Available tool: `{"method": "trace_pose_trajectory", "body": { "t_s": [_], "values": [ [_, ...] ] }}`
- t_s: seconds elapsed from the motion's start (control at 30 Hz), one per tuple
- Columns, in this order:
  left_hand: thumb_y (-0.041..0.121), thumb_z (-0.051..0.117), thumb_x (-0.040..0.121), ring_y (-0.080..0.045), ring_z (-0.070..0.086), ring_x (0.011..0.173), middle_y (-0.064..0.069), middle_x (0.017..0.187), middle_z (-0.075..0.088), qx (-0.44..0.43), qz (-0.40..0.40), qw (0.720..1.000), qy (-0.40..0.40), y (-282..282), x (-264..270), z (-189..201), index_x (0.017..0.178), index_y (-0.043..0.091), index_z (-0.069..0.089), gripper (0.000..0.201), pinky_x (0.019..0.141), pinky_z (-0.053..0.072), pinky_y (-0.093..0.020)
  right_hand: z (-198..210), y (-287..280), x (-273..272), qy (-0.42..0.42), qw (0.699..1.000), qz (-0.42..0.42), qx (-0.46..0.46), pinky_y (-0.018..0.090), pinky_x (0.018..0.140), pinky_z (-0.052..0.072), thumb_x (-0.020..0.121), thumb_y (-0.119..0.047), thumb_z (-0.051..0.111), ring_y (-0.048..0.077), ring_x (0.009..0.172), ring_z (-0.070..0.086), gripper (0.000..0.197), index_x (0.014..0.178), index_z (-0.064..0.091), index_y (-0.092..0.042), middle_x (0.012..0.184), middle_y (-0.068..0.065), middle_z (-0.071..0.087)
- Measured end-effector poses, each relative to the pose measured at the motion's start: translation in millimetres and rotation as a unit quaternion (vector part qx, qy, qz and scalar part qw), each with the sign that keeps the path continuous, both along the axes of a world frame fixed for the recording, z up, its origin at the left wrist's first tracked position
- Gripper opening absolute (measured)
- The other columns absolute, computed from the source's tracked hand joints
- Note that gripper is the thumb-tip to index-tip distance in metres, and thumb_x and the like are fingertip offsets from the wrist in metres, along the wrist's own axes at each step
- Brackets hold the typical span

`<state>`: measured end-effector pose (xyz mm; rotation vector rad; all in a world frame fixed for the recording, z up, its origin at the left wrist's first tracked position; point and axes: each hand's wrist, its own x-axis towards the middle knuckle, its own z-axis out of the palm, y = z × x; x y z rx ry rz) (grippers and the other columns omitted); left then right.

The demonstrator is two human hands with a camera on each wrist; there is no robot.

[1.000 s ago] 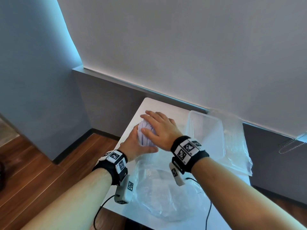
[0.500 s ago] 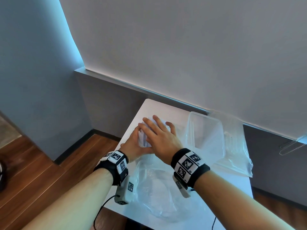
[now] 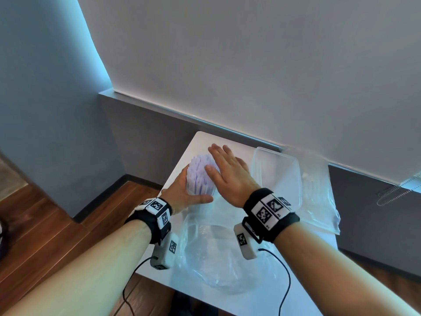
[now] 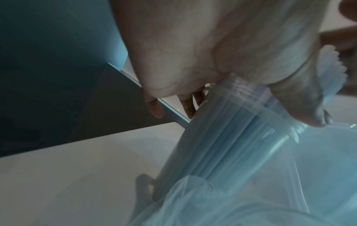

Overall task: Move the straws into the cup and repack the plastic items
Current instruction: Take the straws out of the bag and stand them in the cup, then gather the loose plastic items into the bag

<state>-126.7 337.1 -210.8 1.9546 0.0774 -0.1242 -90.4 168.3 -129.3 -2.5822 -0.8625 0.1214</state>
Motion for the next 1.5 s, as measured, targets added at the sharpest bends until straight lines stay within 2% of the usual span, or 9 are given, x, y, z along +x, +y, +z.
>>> {"method": "trace_pose_trajectory", "body": {
  "t_s": [0.1, 0.2, 0.47, 0.7, 0.87, 1.03, 1.2, 1.37, 1.5],
  "values": [
    [0.063, 0.089, 0.049, -0.006, 0.038, 0.138, 0.017, 0.150, 0.039, -0.005, -0.010, 1.000, -0.012, 0.6, 0.2, 4.1, 0.150, 0.034, 0.024, 0.124, 0.117, 0.030, -0.044, 11.0, -20.8, -21.2, -0.085, 0.993, 0.022, 0.084, 0.042, 0.093, 0.047, 0.091, -0.017, 0.041, 0.023, 0.110, 0.059, 0.035, 0.120, 0.061, -0.019, 0.122, 0.001, 0.062],
    [0.071, 0.089, 0.034, -0.008, 0.043, 0.135, 0.025, 0.145, 0.042, 0.066, 0.001, 0.998, 0.012, 7.4, 0.3, -2.6, 0.148, 0.045, 0.016, 0.138, 0.112, 0.031, -0.055, -0.9, -50.4, -60.0, -0.042, 0.996, 0.069, 0.045, 0.040, 0.072, 0.053, 0.079, -0.012, 0.043, 0.024, 0.080, 0.062, 0.031, 0.099, 0.065, -0.019, 0.093, -0.001, 0.064],
    [0.060, 0.073, 0.069, -0.027, 0.049, 0.097, -0.002, 0.111, 0.037, 0.288, 0.077, 0.946, 0.130, 0.0, -82.2, -10.0, 0.104, 0.027, 0.032, 0.064, 0.090, 0.044, -0.039, -82.3, -152.5, -118.2, 0.000, 0.964, -0.187, -0.187, 0.040, 0.079, 0.051, 0.078, -0.043, 0.067, 0.028, 0.106, 0.050, 0.051, 0.123, 0.048, -0.027, 0.121, 0.000, 0.043],
    [0.007, 0.059, 0.078, -0.025, 0.056, 0.084, -0.001, 0.092, 0.056, 0.268, 0.033, 0.953, 0.136, -26.1, -100.3, -41.7, 0.100, 0.024, 0.043, 0.032, 0.071, 0.041, -0.028, -99.5, -168.6, -97.2, 0.099, 0.946, -0.303, -0.062, 0.032, 0.070, 0.044, 0.081, 0.000, 0.053, 0.024, 0.081, 0.055, 0.030, 0.092, 0.050, -0.027, 0.102, 0.004, 0.061],
    [0.002, 0.054, 0.084, -0.024, 0.049, 0.075, 0.001, 0.080, 0.047, 0.307, 0.027, 0.951, 0.023, -30.9, -108.7, -33.4, 0.083, 0.020, 0.044, 0.021, 0.067, 0.035, -0.028, -99.0, -185.5, -106.8, 0.102, 0.956, -0.272, -0.043, 0.032, 0.075, 0.051, 0.082, -0.013, 0.068, 0.018, 0.079, 0.061, 0.025, 0.103, 0.060, -0.024, 0.106, -0.004, 0.053],
    [-0.003, 0.056, 0.082, -0.025, 0.050, 0.070, 0.001, 0.091, 0.043, 0.308, 0.024, 0.950, -0.039, -34.5, -111.3, -29.5, 0.085, 0.024, 0.043, 0.030, 0.062, 0.045, -0.033, -111.1, -197.6, -111.1, 0.091, 0.941, -0.321, 0.063, 0.016, 0.062, 0.043, 0.074, 0.004, 0.065, 0.019, 0.072, 0.056, 0.026, 0.074, 0.057, -0.021, 0.086, -0.001, 0.060],
    [-0.022, 0.063, 0.034, -0.029, 0.053, 0.100, -0.009, 0.122, 0.047, 0.476, -0.131, 0.854, -0.165, -31.6, -118.7, -44.6, 0.129, 0.039, 0.046, 0.114, 0.070, 0.048, -0.042, -116.7, -227.5, -127.7, 0.023, 0.961, -0.276, 0.011, 0.035, 0.068, 0.050, 0.077, 0.007, 0.059, 0.026, 0.077, 0.056, 0.032, 0.080, 0.053, -0.024, 0.093, -0.002, 0.049],
    [0.023, 0.067, 0.061, -0.022, 0.043, 0.138, 0.009, 0.151, 0.042, 0.533, -0.335, 0.777, 0.007, -49.4, -124.3, -61.4, 0.132, 0.051, 0.042, 0.081, 0.101, 0.023, -0.048, -112.9, -222.5, -137.2, 0.113, 0.947, -0.258, -0.154, 0.033, 0.092, 0.037, 0.072, -0.055, 0.060, 0.017, 0.110, 0.038, 0.029, 0.096, 0.059, -0.038, 0.111, -0.011, 0.036],
    [0.066, 0.039, 0.081, -0.023, 0.004, 0.151, 0.007, 0.162, 0.008, 0.505, -0.347, 0.788, 0.059, -62.9, -124.1, -74.1, 0.142, 0.051, 0.025, 0.064, 0.111, 0.003, -0.050, -104.8, -159.1, -136.4, -0.015, 0.967, -0.238, -0.092, 0.040, 0.091, 0.038, 0.084, -0.056, 0.042, 0.024, 0.115, 0.044, 0.045, 0.124, 0.051, -0.038, 0.128, -0.003, 0.044]
  ]
}}
